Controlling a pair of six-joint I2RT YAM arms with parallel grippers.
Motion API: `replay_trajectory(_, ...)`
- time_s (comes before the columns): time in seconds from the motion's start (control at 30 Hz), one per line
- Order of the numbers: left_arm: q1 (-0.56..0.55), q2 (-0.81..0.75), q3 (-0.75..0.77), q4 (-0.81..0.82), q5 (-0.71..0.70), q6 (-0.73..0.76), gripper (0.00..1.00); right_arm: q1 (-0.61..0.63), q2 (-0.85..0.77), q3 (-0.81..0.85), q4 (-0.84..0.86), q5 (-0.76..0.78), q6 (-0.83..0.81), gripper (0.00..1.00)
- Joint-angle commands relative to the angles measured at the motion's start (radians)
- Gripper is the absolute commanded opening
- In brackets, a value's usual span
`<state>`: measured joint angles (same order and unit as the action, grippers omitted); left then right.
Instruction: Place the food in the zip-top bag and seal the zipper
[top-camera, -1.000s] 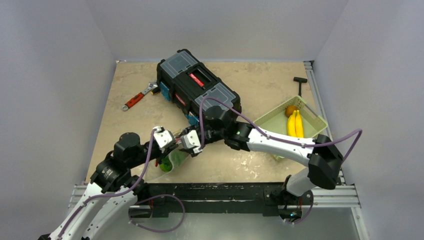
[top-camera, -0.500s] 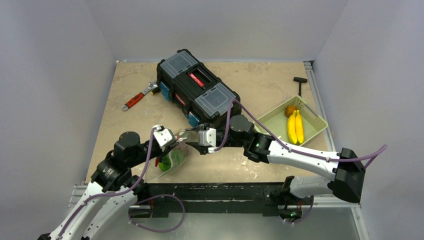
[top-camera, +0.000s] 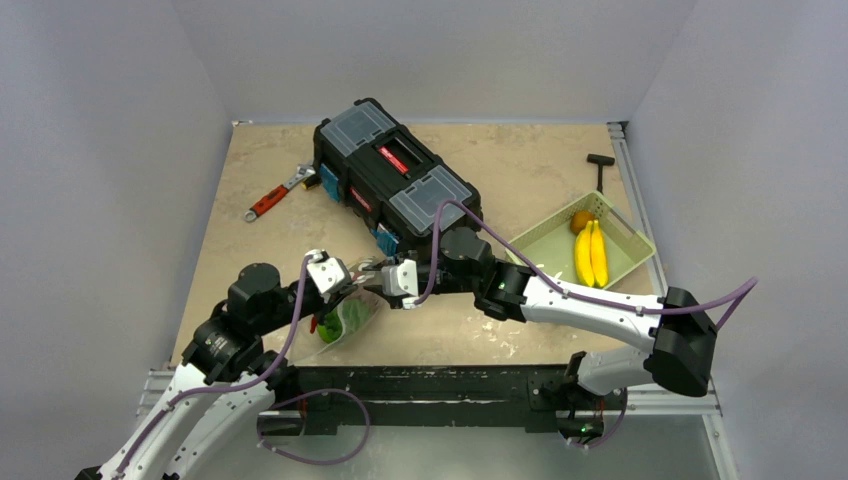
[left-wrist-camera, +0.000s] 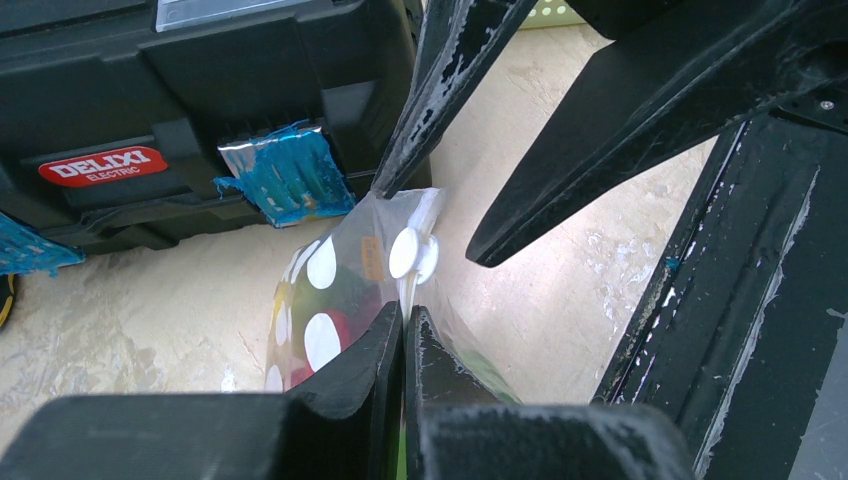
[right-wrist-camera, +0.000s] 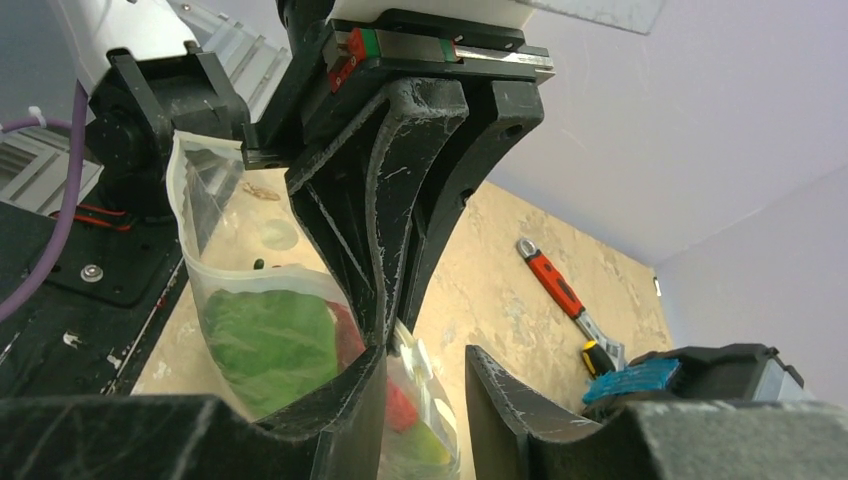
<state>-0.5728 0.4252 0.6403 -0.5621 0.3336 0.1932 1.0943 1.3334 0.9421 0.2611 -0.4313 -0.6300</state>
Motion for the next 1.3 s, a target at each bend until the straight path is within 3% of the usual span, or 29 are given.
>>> replay_trajectory(0.0, -0.004, 0.001, 0.022, 0.052, 0.016, -0.014, 0.00, 0.006, 0.020, 0.063, -0.016, -0.044, -0.043, 0.32)
replay_trajectory(0.4, -0.004, 0.007, 0.024, 0.051, 0.020, -0.012, 0.00, 0.006, 0.054, 0.083, -0.046, -0.059, -0.065, 0.22)
replay_trajectory(0.7, -0.004, -0.001, 0.018, 0.056, 0.047, -0.002, 0.00, 0.006, 0.093, 0.101, -0.054, -0.092, -0.124, 0.00)
replay_trajectory(1.0, -0.004, -0.006, 0.012, 0.060, 0.074, 0.009, 0.00, -0.005, 0.161, 0.207, -0.235, -0.315, -0.248, 0.00)
replay_trajectory(1.27, -0.005, -0.016, 0.010, 0.064, 0.087, 0.011, 0.00, -0.005, 0.249, 0.319, -0.360, -0.364, -0.305, 0.00)
